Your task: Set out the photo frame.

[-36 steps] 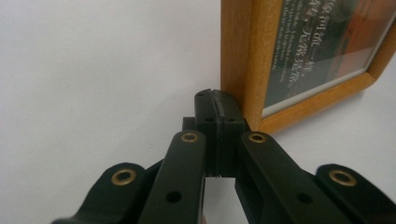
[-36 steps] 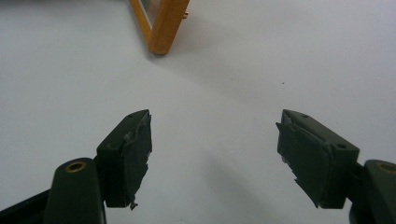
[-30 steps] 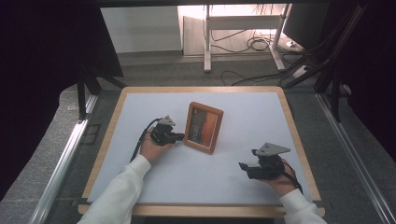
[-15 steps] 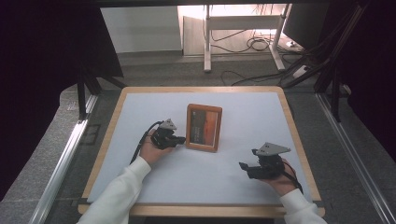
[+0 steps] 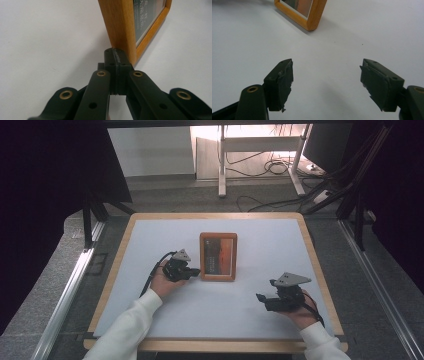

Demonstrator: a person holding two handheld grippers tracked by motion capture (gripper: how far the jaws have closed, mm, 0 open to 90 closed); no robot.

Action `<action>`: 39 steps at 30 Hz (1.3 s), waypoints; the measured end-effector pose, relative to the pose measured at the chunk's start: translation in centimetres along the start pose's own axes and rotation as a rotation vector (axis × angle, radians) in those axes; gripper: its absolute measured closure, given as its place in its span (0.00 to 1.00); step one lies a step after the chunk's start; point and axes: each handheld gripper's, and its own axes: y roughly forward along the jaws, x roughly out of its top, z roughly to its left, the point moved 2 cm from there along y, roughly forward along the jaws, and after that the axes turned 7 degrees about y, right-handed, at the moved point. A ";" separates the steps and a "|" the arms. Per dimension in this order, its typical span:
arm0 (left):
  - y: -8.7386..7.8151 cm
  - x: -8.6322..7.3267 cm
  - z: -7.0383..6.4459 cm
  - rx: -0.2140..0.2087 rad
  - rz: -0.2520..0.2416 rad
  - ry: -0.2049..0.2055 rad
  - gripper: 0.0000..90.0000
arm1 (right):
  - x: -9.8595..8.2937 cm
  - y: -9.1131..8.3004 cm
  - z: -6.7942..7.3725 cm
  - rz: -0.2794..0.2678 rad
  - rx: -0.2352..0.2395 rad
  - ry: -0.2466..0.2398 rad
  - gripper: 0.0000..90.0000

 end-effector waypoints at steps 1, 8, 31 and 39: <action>0.0 0.0 -0.1 0.001 0.000 -0.002 1.00 | 0.0 0.0 0.0 0.000 0.001 -0.002 0.29; 0.0 -0.1 -0.2 0.001 -0.006 -0.002 1.00 | 0.3 0.2 -0.2 -0.004 0.007 0.005 0.29; -6.0 -3.6 -0.8 0.141 -0.081 -0.082 0.75 | -0.8 0.5 -0.6 -0.013 -0.046 0.017 0.28; -7.3 -5.5 -2.4 0.171 -0.070 -0.094 0.47 | -1.1 0.3 -1.6 -0.034 -0.076 0.049 0.28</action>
